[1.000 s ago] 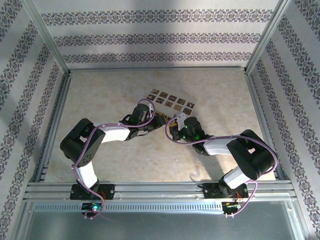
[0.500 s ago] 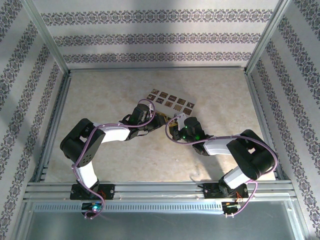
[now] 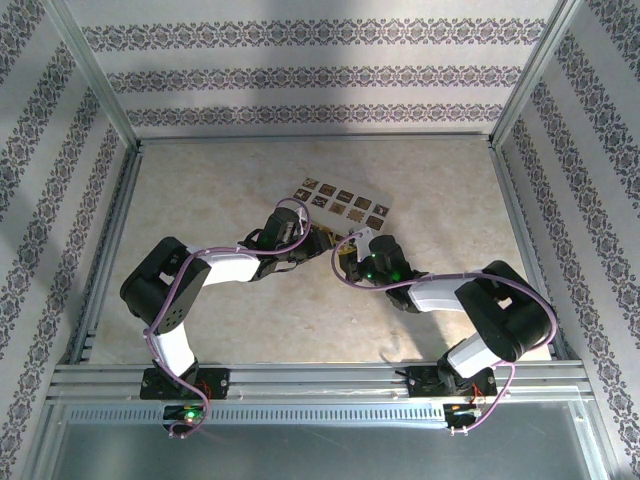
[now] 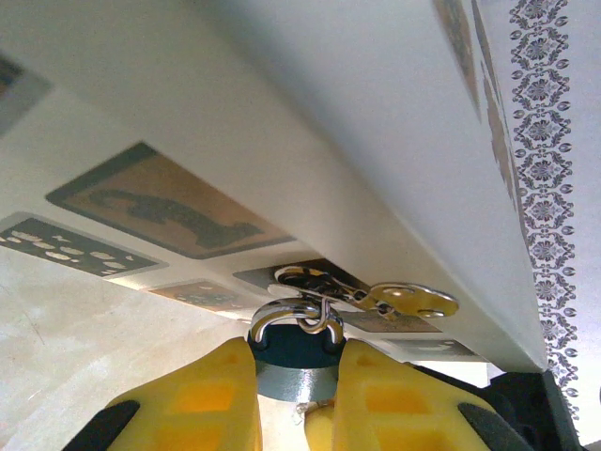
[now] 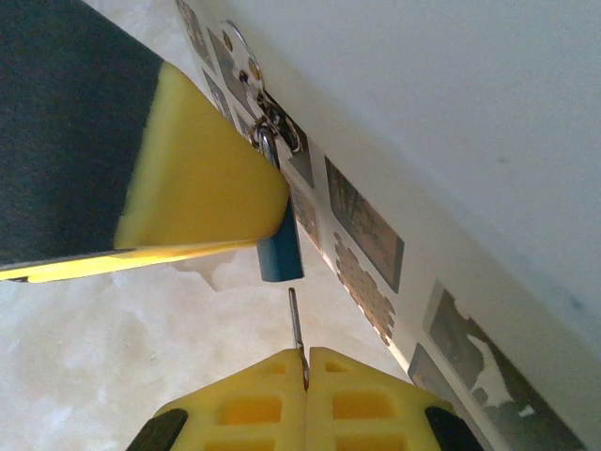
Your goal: Unlock the padlock with the key
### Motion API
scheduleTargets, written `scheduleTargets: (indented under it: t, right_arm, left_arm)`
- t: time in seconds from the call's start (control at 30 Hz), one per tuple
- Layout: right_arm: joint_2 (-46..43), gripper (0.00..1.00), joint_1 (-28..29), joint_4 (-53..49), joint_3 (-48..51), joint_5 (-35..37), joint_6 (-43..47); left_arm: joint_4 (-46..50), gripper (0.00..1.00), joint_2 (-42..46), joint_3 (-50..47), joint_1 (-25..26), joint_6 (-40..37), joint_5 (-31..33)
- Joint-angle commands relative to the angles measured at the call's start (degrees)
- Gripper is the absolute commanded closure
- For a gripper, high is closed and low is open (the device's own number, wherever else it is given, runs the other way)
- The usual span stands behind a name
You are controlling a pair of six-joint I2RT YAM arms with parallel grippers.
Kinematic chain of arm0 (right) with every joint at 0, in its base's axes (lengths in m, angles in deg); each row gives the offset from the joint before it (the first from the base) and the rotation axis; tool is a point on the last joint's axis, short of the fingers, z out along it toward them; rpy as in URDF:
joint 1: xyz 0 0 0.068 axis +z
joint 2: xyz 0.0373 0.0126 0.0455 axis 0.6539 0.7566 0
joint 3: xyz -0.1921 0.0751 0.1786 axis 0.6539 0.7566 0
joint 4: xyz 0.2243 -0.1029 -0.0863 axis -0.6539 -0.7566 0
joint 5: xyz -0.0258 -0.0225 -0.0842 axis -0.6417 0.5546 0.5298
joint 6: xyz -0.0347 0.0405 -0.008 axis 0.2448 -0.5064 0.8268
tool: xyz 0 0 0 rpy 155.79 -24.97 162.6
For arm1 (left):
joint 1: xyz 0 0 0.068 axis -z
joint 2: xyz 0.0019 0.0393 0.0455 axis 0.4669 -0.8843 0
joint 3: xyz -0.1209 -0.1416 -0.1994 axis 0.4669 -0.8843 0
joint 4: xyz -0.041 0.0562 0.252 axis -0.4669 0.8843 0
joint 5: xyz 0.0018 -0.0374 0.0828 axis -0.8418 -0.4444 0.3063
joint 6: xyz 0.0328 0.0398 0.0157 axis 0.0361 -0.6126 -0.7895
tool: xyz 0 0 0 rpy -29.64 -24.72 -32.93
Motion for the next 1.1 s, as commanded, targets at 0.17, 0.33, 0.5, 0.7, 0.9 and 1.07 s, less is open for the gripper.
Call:
scheduleTargets:
  t: [0.17, 0.33, 0.5, 0.7, 0.9, 1.07]
  right_arm:
    - [-1.09, 1.0, 0.1, 1.5, -0.6, -0.87, -0.54]
    - [0.14, 1.0, 0.1, 1.61, -1.8, -0.96, -0.44]
    - [1.22, 1.0, 0.09, 2.01, -2.41, -1.12, -0.51]
    - [1.71, 1.0, 0.1, 2.31, -3.15, -1.84, -0.68]
    - [0.45, 1.0, 0.1, 2.81, -3.01, -1.16, -0.81]
    - [0.51, 1.0, -0.11, 4.5, -2.88, -0.04, -1.6]
  left_arm:
    - [-1.93, 0.81, -0.06, 1.5, 1.12, -0.58, -0.18]
    - [-2.1, 0.81, -0.01, 1.46, 1.12, -0.41, -0.25]
    - [-2.19, 0.81, 0.11, 1.26, 1.15, -0.32, -0.15]
    - [-2.56, 0.81, -0.1, 1.13, 1.12, -0.06, -0.28]
    - [-2.43, 0.81, -0.02, 1.2, 1.14, 0.1, -0.22]
    - [-2.2, 0.81, 0.45, 1.21, 1.14, 0.2, -0.59]
